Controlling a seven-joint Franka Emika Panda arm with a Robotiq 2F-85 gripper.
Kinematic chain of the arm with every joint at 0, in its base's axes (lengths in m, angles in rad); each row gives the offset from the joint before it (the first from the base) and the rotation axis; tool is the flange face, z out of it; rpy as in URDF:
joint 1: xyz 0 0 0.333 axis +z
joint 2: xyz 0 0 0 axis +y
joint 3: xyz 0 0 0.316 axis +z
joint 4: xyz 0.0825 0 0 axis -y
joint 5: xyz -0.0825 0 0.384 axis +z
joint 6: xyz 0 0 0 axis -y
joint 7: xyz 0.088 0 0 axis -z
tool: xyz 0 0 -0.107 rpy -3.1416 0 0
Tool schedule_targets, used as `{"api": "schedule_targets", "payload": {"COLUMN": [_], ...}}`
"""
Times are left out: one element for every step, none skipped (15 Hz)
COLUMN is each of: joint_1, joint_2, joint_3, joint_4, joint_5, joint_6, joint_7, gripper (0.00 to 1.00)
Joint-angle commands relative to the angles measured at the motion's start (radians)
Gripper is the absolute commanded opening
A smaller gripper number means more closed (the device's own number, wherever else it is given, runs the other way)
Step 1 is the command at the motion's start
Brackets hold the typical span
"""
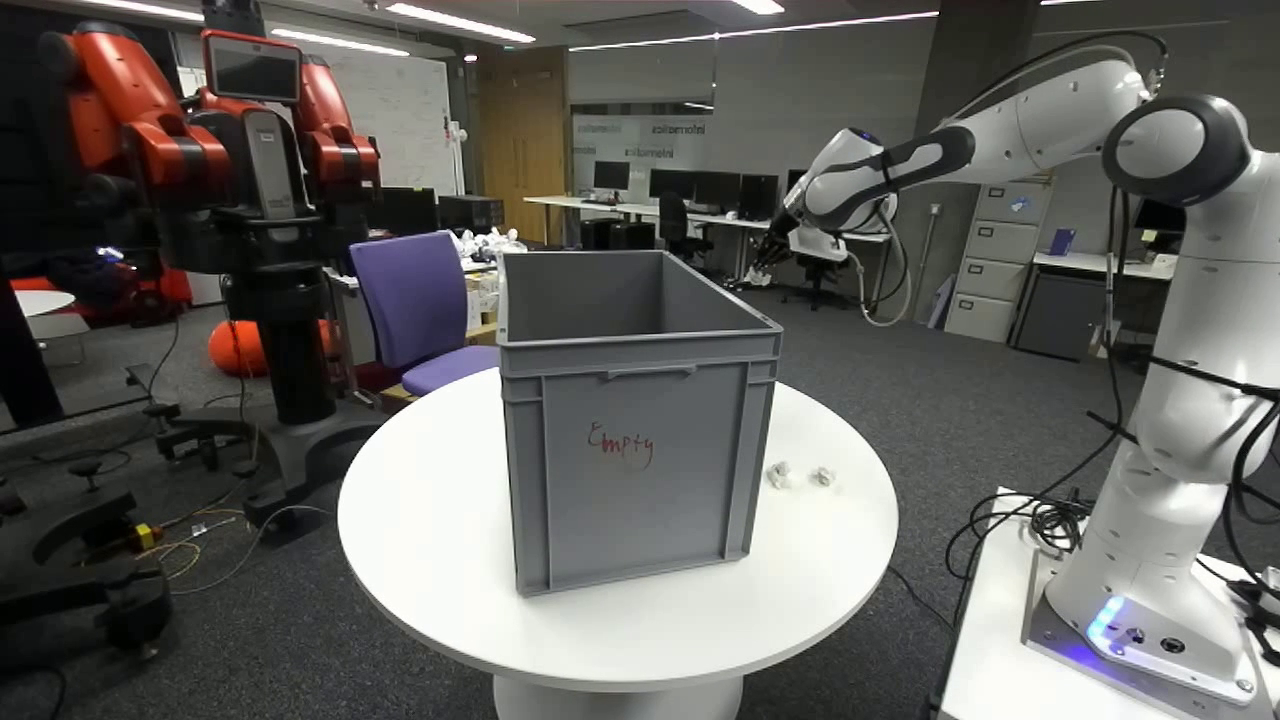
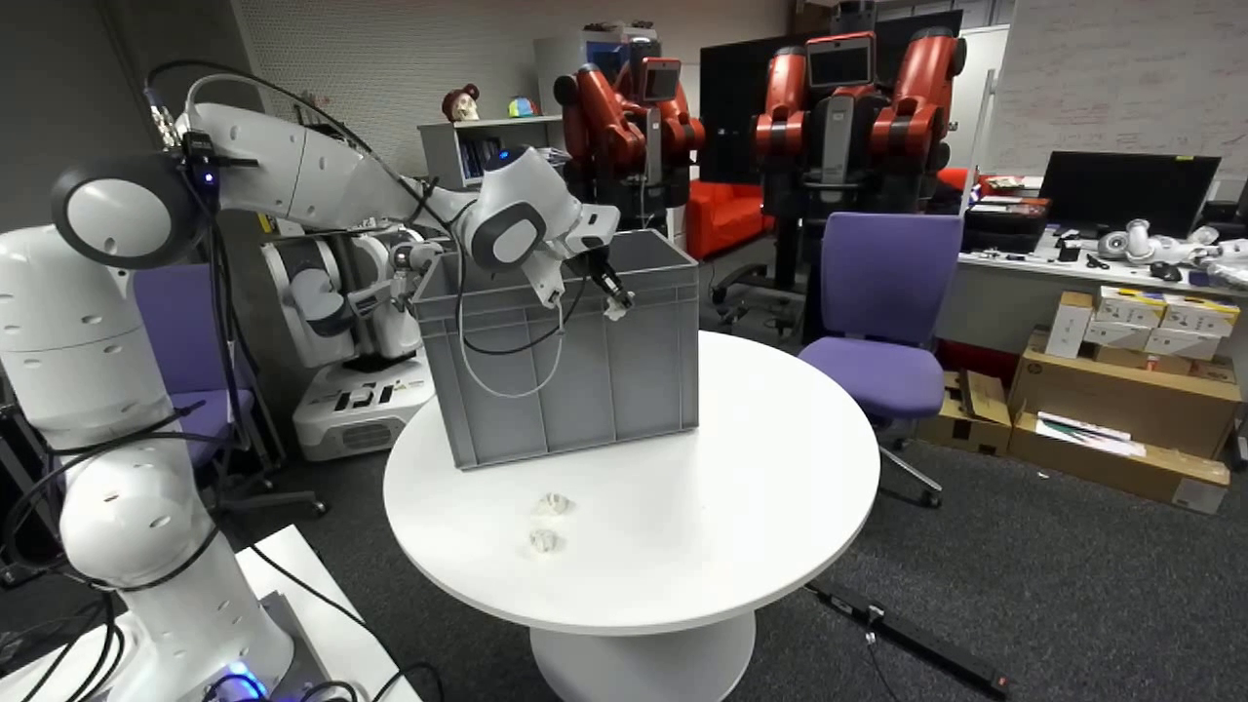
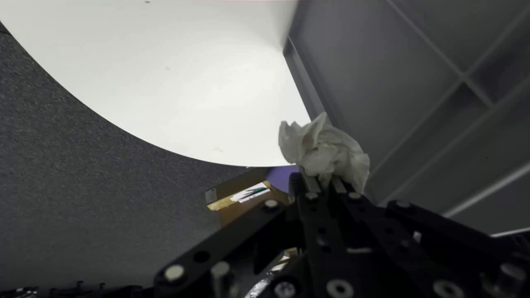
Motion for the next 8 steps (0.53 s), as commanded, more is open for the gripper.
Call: {"api": "schedule_targets", "payload": {"joint_1": [0.037, 0.048, 0.057, 0.072, 0.082, 0.094, 0.106, 0.117], "joint_2": [-0.068, -0.076, -0.081, -0.084, -0.081, -0.075, -0.069, -0.061], "joint_3": [0.024, 0.033, 0.043, 0.051, 0.06, 0.071, 0.081, 0.089], "joint_4": [-0.012, -0.014, -0.016, -0.02, -0.02, -0.02, -0.022, -0.022], "joint_5": [-0.061, -0.075, -0.091, -0.113, -0.13, -0.147, -0.161, -0.183], "joint_6": [0.072, 0.101, 0.132, 0.167, 0.191, 0.214, 0.233, 0.242], "joint_7": [0.073, 0.083, 0.093, 0.109, 0.117, 0.125, 0.129, 0.138], "gripper": [0.02, 0.02, 0.02, 0.02, 0.02, 0.02, 0.02, 0.02]}}
